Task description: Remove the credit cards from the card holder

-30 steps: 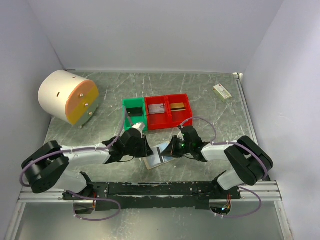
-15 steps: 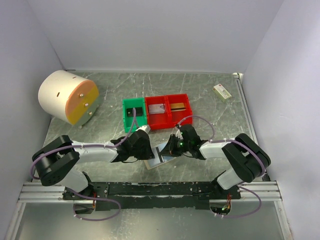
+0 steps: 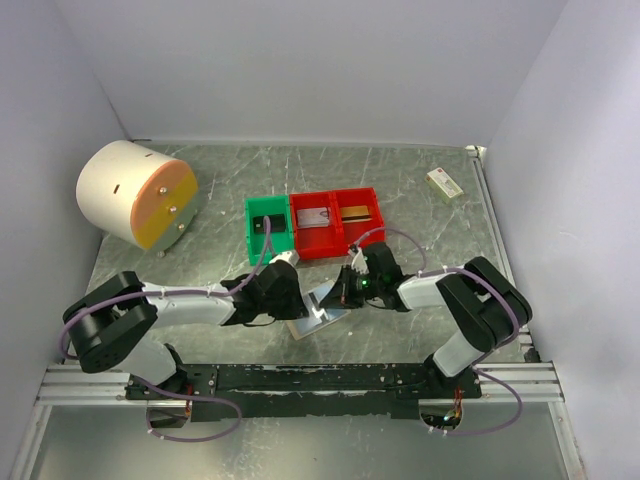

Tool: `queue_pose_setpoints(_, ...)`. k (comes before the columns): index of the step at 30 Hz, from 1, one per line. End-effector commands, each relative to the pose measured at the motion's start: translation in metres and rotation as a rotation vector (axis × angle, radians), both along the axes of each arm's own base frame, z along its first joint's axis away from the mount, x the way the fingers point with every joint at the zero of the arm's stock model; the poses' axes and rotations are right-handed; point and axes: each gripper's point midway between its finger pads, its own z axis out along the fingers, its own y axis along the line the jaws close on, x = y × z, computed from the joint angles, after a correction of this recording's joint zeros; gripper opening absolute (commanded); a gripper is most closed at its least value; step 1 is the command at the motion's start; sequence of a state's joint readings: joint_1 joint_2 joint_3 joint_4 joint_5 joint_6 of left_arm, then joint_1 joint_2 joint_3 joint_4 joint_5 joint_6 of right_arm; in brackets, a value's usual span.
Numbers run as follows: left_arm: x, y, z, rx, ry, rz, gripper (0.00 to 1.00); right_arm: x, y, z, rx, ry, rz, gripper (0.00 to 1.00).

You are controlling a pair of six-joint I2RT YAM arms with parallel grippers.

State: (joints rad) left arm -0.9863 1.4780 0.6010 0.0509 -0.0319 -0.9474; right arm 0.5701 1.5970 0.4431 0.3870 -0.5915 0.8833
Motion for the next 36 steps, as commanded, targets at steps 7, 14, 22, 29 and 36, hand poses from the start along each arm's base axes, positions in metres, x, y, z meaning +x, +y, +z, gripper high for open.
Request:
queue_pose_setpoints(7, -0.007, 0.023, -0.013, 0.06, -0.013, 0.03, 0.25, 0.015, -0.027, 0.004, 0.007, -0.037, -0.067, 0.0)
queue_pose_setpoints(14, -0.004, 0.011, -0.023, 0.1, 0.008, -0.006, 0.19, 0.009, -0.021, 0.004, 0.048, -0.021, -0.029, 0.0)
queue_pose_setpoints(22, -0.005, 0.013, -0.026, 0.111, 0.016, 0.006, 0.17, 0.004, -0.016, 0.007, 0.085, -0.009, 0.014, 0.14)
queue_pose_setpoints(29, -0.007, 0.012, -0.031, 0.124, 0.028, 0.0, 0.16, 0.004, -0.01, 0.011, 0.13, 0.006, 0.032, 0.15)
queue_pose_setpoints(36, -0.007, 0.014, -0.033, 0.145, 0.03, 0.0, 0.15, 0.008, -0.008, 0.01, 0.119, 0.005, 0.046, 0.1)
